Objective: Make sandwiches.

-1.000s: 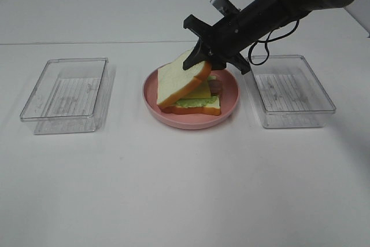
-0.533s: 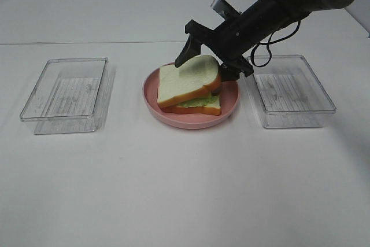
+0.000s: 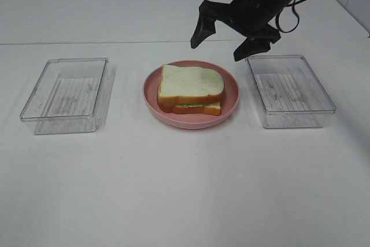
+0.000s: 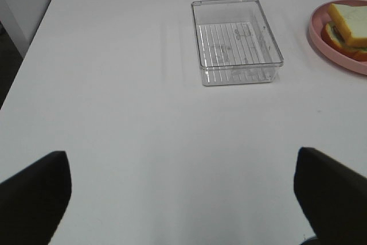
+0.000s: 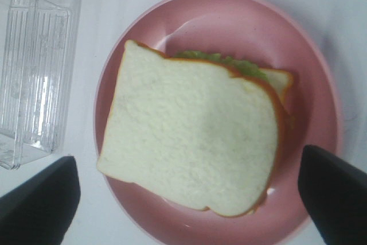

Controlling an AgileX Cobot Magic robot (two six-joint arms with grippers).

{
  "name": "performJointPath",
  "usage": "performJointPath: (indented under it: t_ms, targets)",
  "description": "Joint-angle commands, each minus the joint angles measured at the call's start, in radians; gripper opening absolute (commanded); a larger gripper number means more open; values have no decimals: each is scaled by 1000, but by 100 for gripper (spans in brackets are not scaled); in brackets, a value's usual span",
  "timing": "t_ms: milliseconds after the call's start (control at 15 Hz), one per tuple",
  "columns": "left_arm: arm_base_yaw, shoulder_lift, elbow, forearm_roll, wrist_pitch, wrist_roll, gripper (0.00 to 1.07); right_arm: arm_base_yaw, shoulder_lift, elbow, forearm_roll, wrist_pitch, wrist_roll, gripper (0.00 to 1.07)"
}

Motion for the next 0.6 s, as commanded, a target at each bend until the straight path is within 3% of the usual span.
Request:
performJointPath:
  t_ms: [67, 200, 333, 533, 600]
  targets:
    - [-5, -23, 2, -3, -4, -6, 98, -3, -83, -7, -157, 61, 56, 100]
    - [-5, -23, 2, -3, -4, -6, 98, -12, -158, -7, -328, 142, 71, 100]
    - [-5, -23, 2, -2, -4, -6, 98, -46, -185, -7, -381, 181, 79, 100]
    - [-5, -23, 2, -2, -4, -6, 98, -238, -198, -7, -417, 286, 102, 100]
    - [-5, -23, 2, -2, -4, -6, 98, -261, -198, -6, -422, 305, 106, 100]
